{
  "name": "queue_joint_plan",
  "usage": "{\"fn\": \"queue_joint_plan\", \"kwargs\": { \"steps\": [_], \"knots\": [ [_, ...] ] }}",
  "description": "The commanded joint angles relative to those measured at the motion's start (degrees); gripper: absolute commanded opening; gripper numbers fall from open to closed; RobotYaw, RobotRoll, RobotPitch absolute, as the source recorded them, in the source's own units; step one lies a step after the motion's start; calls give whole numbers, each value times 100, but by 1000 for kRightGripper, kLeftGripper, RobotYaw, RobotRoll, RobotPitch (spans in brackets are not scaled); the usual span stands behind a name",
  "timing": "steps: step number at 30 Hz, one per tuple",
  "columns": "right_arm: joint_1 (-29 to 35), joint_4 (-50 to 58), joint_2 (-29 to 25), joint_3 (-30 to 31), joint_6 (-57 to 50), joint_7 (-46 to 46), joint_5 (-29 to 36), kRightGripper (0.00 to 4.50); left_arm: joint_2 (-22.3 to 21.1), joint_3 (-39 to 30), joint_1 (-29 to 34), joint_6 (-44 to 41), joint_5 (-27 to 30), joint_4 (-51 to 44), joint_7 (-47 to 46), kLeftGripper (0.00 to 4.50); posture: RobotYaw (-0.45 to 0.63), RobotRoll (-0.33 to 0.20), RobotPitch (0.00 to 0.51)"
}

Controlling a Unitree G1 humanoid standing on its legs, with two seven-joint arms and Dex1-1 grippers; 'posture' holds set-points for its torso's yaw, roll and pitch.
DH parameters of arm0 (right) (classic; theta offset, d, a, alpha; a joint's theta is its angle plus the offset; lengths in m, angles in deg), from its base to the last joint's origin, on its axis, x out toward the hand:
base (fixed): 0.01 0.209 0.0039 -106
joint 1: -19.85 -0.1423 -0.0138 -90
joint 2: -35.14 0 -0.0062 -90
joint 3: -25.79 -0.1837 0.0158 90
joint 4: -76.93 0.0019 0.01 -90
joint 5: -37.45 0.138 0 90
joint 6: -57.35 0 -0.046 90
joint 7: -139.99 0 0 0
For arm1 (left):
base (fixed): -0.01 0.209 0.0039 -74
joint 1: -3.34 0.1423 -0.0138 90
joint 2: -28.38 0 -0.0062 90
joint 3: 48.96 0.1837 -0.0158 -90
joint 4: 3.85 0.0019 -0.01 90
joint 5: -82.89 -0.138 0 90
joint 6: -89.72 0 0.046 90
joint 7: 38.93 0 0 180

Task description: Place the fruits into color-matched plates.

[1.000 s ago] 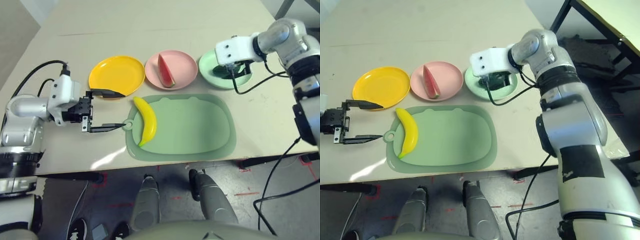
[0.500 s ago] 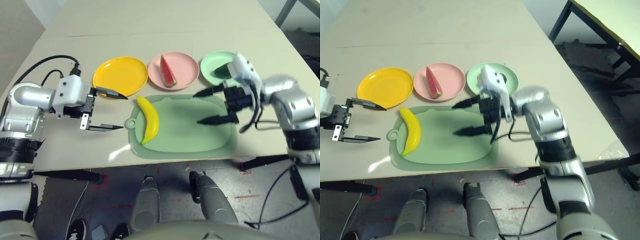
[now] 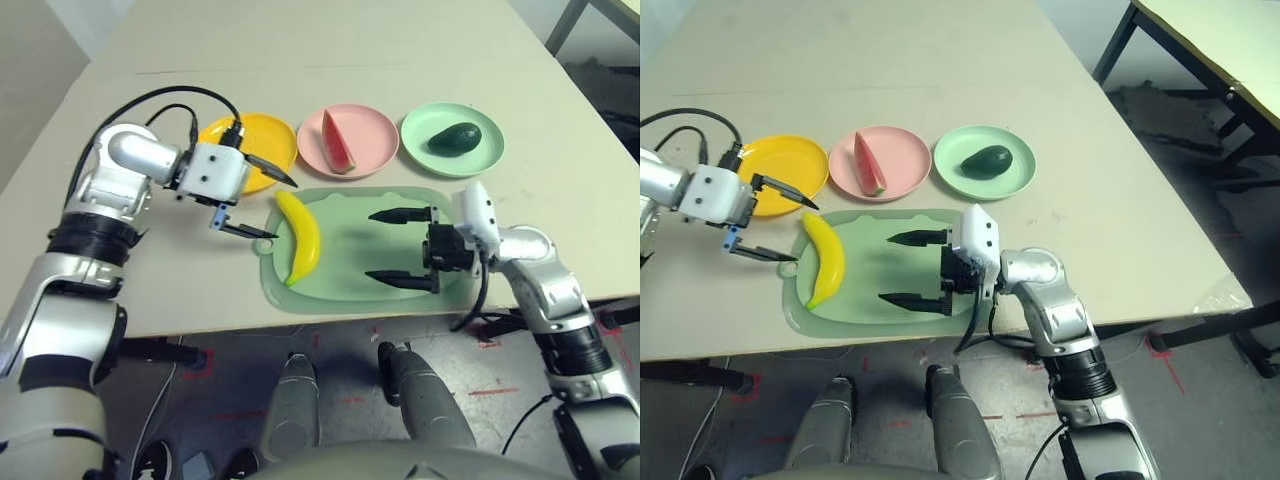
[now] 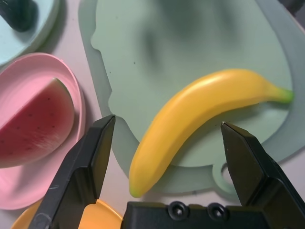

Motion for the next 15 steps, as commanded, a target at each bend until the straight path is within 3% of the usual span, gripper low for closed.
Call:
{"fn": "queue_joint_plan", "kwargs": {
  "steps": [1, 10, 15],
  "knots": [
    [262, -190, -39, 193, 302, -279, -360, 4475, 21, 296, -88, 78, -26, 141, 56, 4500, -76, 0, 236],
    [831, 394, 125, 156, -2, -922, -118, 4475, -190, 1048, -4, -183, 778, -309, 56, 4500, -111, 0, 234],
    [858, 517, 99, 137, -109, -1000, -45, 4475, -132, 1575, -70, 222, 735, -178, 56, 4500, -119, 0, 234]
  ]
}}
